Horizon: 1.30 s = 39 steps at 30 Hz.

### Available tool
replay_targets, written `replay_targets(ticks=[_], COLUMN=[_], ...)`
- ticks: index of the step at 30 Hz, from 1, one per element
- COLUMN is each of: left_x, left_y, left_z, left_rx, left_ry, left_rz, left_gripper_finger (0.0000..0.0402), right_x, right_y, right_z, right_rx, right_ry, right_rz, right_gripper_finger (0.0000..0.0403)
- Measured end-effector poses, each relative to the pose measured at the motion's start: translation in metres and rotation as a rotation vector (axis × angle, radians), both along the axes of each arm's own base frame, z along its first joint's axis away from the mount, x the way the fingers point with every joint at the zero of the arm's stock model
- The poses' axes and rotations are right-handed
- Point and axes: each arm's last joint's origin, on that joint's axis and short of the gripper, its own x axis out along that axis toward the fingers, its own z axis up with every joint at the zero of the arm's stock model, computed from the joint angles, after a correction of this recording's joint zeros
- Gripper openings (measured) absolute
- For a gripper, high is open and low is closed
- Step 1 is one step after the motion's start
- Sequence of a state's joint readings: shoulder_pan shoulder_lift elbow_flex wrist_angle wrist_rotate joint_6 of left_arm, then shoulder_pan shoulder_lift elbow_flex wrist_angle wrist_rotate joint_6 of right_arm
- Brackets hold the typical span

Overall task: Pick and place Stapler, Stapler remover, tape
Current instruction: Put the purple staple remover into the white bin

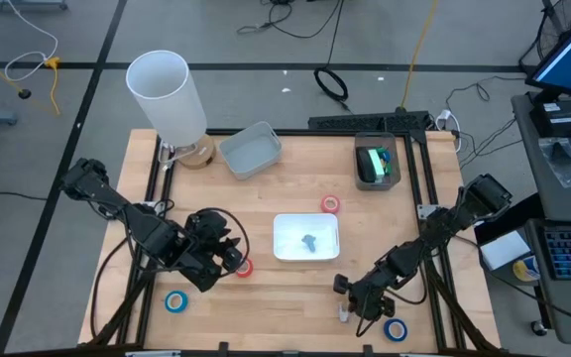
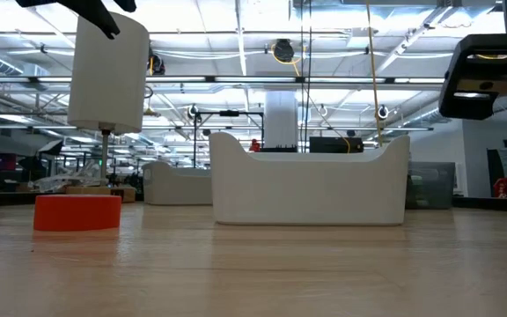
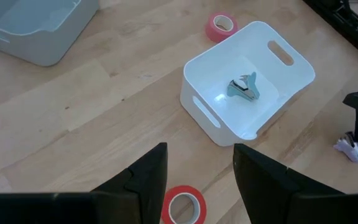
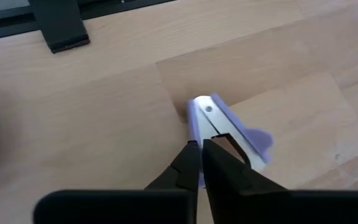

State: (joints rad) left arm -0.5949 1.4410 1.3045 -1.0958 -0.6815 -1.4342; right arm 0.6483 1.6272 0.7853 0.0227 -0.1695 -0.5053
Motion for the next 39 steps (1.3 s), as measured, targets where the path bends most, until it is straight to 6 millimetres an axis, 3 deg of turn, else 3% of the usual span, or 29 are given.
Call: replay_targets(ticks=[10, 17, 27, 32, 39], left_x=[0.000, 0.000, 0.000, 0.000, 0.000], left_y=[0.000, 0.000, 0.000, 0.000, 0.000], left_z=[0.000, 0.000, 0.000, 0.000, 0.000], left_rx=[0.008, 0.009, 0.023, 0.023, 0.025], left_ry=[0.006, 0.007, 0.015, 0.016, 0.020], left_rz=[-0.012, -0.014, -0.031, -0.033, -0.038], left_gripper_finger=[0.0182, 0.0182, 0.0182, 0.0182, 0.0182], right_x=[-0.001, -0.002, 0.011, 0.019, 0.022], right_y=[-0.003, -0.010, -0.047, -0.064, -0.089], right_z=[0.007, 0.048, 0.094, 0.097, 0.089], right_rx=[-0.016, -0.019, -0.301, -0.333, -0.409], right_ry=[-0.018, -0.130, -0.461, -0.476, -0.368], right_rz=[-0.048, -0.124, -0.286, -0.324, -0.387], right_gripper_finger=[0.0002, 0.0001, 0.0001, 0.0000, 0.0000])
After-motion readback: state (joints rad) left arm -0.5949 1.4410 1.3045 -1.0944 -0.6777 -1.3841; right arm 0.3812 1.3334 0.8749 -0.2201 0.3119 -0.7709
